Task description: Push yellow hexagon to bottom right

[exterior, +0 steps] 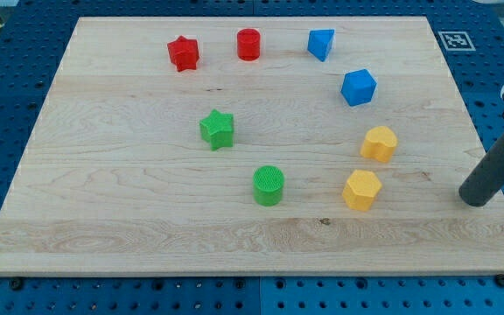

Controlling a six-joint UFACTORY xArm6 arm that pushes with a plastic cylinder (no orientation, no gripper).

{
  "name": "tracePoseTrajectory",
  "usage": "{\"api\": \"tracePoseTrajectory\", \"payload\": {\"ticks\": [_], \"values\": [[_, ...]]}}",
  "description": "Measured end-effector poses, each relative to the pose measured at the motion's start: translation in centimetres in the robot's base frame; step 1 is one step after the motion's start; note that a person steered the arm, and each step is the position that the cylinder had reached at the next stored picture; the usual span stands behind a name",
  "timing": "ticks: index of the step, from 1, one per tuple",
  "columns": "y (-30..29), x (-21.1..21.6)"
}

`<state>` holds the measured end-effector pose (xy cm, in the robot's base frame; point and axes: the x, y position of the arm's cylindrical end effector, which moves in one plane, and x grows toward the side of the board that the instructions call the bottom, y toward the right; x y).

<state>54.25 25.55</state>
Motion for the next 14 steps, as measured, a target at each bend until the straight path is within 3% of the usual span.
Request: {"api": "tracePoseTrajectory", "payload": {"ticks": [4,6,8,10,14], "values": [[-4.2,-1.9],[-13.4,-6.6],[-18.3,-4.6],[-17.6,-2.7],[-9.3,1.8]]}}
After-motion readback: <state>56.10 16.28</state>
